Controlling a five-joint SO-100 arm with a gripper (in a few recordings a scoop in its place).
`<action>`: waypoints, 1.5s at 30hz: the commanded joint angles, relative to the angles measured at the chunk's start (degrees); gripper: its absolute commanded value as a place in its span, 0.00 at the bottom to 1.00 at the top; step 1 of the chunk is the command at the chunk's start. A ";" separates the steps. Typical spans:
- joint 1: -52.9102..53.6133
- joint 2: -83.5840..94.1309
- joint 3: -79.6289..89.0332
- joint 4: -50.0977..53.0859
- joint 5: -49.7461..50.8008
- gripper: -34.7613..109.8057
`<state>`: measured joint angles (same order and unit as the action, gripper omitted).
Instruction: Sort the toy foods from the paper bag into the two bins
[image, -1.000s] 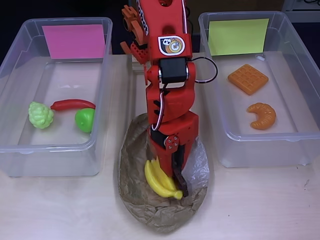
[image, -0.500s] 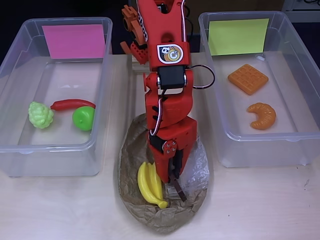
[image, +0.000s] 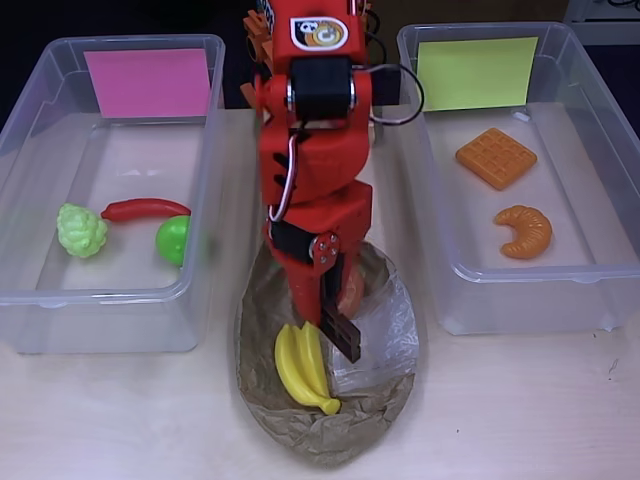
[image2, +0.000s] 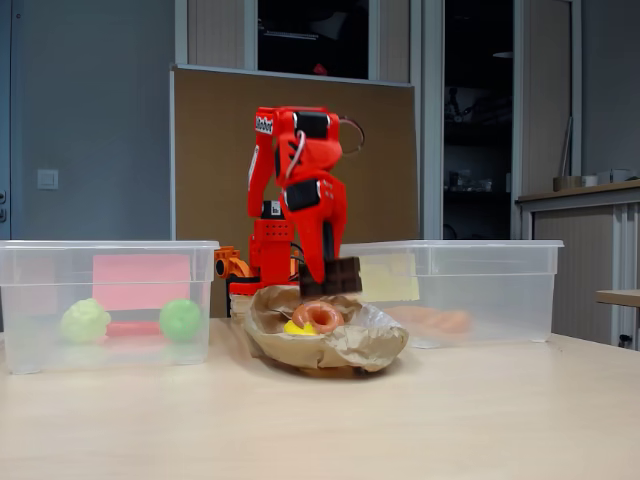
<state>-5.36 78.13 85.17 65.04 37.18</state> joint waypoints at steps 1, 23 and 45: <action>-1.85 8.70 -5.54 12.57 0.35 0.24; -50.45 21.88 3.96 12.92 73.83 0.25; -59.85 23.99 41.31 -11.87 109.60 0.30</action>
<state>-66.36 99.40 123.05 56.07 147.30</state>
